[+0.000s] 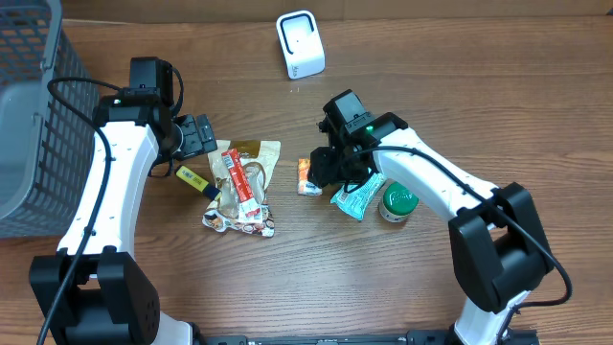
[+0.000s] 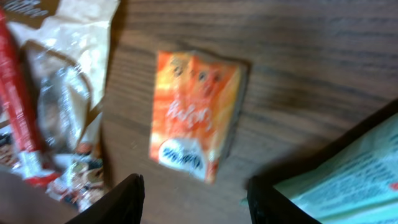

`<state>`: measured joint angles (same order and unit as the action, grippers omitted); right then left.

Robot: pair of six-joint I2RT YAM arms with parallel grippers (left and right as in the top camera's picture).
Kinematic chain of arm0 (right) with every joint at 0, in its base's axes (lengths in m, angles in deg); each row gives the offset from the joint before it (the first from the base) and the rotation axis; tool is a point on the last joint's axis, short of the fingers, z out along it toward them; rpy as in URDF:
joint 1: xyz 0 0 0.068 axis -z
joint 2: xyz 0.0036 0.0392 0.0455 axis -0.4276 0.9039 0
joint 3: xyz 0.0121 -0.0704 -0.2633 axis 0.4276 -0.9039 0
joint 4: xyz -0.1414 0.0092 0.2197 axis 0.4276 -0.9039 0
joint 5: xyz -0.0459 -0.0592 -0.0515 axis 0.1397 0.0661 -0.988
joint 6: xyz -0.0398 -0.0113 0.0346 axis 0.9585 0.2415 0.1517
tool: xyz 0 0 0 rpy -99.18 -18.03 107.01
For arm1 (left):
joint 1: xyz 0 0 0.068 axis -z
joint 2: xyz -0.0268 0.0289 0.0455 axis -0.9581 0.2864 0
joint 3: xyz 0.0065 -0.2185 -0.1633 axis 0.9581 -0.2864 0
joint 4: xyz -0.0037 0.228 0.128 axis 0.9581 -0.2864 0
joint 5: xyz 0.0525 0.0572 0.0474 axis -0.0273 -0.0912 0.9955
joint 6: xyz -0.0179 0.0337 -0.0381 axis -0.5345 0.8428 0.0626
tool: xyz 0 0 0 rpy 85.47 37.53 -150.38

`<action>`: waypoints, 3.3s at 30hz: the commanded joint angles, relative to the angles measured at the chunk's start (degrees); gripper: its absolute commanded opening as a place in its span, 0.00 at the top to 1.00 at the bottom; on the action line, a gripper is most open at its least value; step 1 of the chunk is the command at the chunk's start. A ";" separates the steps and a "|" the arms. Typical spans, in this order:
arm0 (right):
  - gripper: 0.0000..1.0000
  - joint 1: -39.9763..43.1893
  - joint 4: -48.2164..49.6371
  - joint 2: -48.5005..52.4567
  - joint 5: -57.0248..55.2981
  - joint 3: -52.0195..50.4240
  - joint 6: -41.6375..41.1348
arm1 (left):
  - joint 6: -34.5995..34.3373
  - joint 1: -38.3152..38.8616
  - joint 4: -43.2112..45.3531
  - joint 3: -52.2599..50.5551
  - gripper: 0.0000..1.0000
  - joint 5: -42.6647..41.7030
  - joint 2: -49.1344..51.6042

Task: Scan the item barcode
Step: 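Grasp the small orange box with the right gripper and lift it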

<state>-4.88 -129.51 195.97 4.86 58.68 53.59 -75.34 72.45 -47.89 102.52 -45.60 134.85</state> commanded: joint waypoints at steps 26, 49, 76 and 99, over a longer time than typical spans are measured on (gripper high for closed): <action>0.60 -0.07 5.31 7.69 -3.82 1.25 -5.79 | 1.29 -0.20 0.04 0.66 0.00 0.28 -0.74; 0.96 10.54 5.42 -3.28 39.78 1.53 -0.72 | 1.29 -0.20 0.04 0.66 0.00 0.28 -0.74; 0.96 17.11 -9.81 -25.86 59.67 1.53 10.86 | 1.29 -0.20 0.04 0.66 0.00 0.28 -0.74; 0.96 17.03 -12.22 -25.77 35.28 1.40 11.41 | 1.29 -0.20 0.04 0.66 0.00 0.28 -0.74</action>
<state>12.15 -141.25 171.27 51.26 58.90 64.45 -75.34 72.45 -47.89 102.52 -45.60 134.85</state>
